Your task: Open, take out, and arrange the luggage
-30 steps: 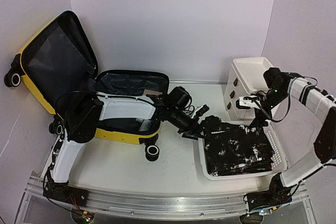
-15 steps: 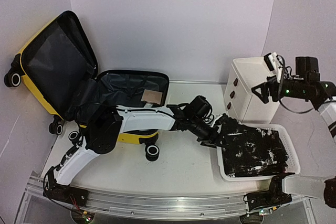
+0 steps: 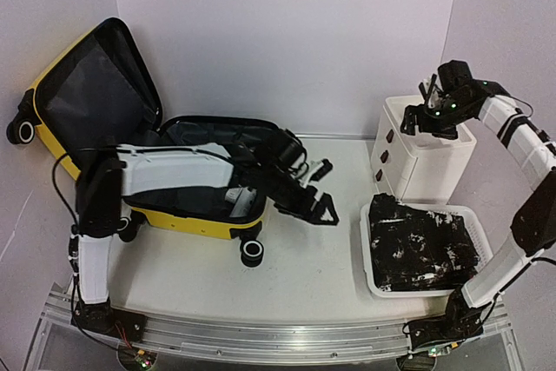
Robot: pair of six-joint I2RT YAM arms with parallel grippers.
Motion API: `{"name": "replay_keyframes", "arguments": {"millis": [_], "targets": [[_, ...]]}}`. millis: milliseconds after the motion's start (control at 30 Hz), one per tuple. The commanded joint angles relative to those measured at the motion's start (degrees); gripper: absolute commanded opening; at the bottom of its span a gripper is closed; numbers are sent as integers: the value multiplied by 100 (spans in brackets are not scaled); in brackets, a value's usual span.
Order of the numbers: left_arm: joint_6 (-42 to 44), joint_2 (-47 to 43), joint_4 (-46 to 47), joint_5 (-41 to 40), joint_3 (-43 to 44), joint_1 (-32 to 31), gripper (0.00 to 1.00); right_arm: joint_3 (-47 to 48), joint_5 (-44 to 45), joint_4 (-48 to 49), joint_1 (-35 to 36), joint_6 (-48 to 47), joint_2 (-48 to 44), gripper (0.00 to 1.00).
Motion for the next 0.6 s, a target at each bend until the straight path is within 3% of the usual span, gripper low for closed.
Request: {"name": "replay_keyframes", "arguments": {"millis": [0,67,167,200,267,333,567], "targets": [[474,-1370,-528,-979,-558,326,98,475,1003,-229,481,-202,370,95],[433,-1731,-558,-1118,-824,551,97,572,1422,-266,553,-198,502,86],[533,-2026,-660,-1314,-1035,823,97,574,1697,-234,583,-239,602,54],[587,-2089,-712,-1387,-1052,877,97,592,1703,-227,593,-237,661,50],[730,-2203,-814,-1524,-1068,945,97,607,1740,-237,635,-235,784,60],[875,-2280,-914,-1713,-1071,983,97,573,1931,-258,668,-215,872,62],[824,-2372,-971,-1794,-1143,1364,98,695,1440,-259,802,26,1145,25]]}}
